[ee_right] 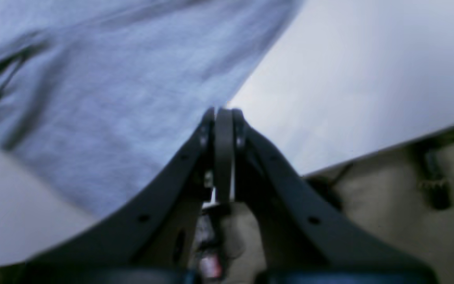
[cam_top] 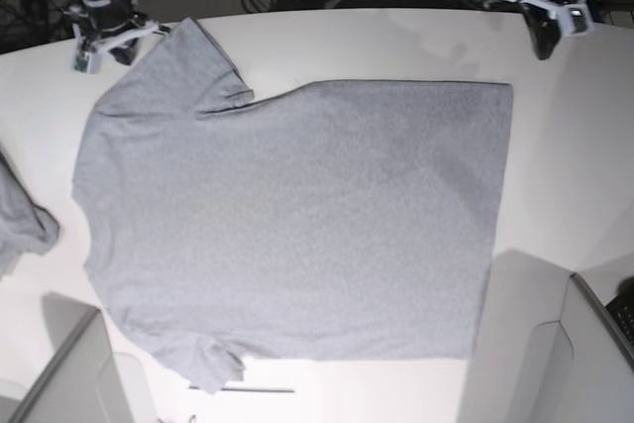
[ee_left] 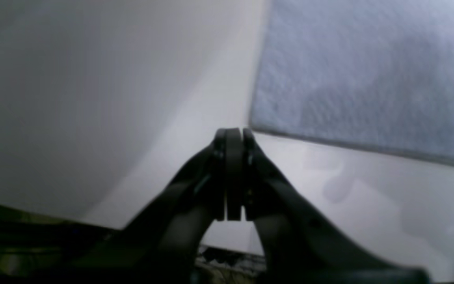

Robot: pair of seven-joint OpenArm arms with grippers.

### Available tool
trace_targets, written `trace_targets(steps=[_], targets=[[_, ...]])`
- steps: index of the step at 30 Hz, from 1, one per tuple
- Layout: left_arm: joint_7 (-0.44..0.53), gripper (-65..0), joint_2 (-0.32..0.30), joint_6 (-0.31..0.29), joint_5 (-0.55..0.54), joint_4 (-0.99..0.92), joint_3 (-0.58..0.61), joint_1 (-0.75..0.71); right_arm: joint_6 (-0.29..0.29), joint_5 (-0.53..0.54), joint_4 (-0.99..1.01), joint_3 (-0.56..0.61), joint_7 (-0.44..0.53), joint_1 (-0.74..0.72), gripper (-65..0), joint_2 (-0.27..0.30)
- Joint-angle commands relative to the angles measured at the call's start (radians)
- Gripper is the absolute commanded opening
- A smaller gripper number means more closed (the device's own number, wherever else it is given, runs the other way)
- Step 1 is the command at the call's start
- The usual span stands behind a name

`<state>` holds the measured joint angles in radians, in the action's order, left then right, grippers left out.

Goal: Fold the T-shirt properly
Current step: 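Lower both grippers and pinch the shirt at each shoulder edge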

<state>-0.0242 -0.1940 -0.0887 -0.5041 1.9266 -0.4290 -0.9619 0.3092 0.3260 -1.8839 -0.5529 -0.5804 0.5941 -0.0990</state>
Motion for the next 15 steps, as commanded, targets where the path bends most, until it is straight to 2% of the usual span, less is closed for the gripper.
trace_targets(steps=[1, 4, 6, 8, 10, 13, 15], targets=[[0.022, -65.0, -0.003, -0.023, -0.018, 0.015, -0.028, -0.013, 0.015, 0.042, -0.018, -0.008, -0.013, -0.001, -63.0, 0.003], [0.022, -65.0, -0.002, -0.046, -0.057, 0.012, -0.090, 0.001, 0.067, 0.172, -0.018, -0.060, -0.105, -0.021, -40.4, -0.003], [0.020, -63.0, -0.002, -0.047, -0.072, -0.006, -0.121, 0.002, 0.091, 0.255, -0.018, -0.098, -0.152, -0.026, -32.7, -0.005], [0.020, -55.5, -0.002, -0.049, -0.109, -0.025, -0.155, 0.013, 0.092, 0.319, -0.018, -0.135, -0.224, -0.029, -29.7, 0.000], [0.020, -46.1, -0.002, -0.049, -0.156, -0.046, -0.186, 0.021, 0.092, 0.374, -0.015, -0.178, -0.293, -0.044, -29.4, 0.002], [0.020, -32.3, -0.002, -0.056, -0.210, -0.065, -0.204, 0.024, 0.100, 0.401, -0.010, -0.247, -0.384, -0.076, -29.4, -0.002], [0.020, -24.5, -0.002, -0.110, -0.238, -0.069, -0.210, 0.033, 0.100, 0.396, -0.006, -0.278, -0.419, -0.104, -29.4, -0.005]])
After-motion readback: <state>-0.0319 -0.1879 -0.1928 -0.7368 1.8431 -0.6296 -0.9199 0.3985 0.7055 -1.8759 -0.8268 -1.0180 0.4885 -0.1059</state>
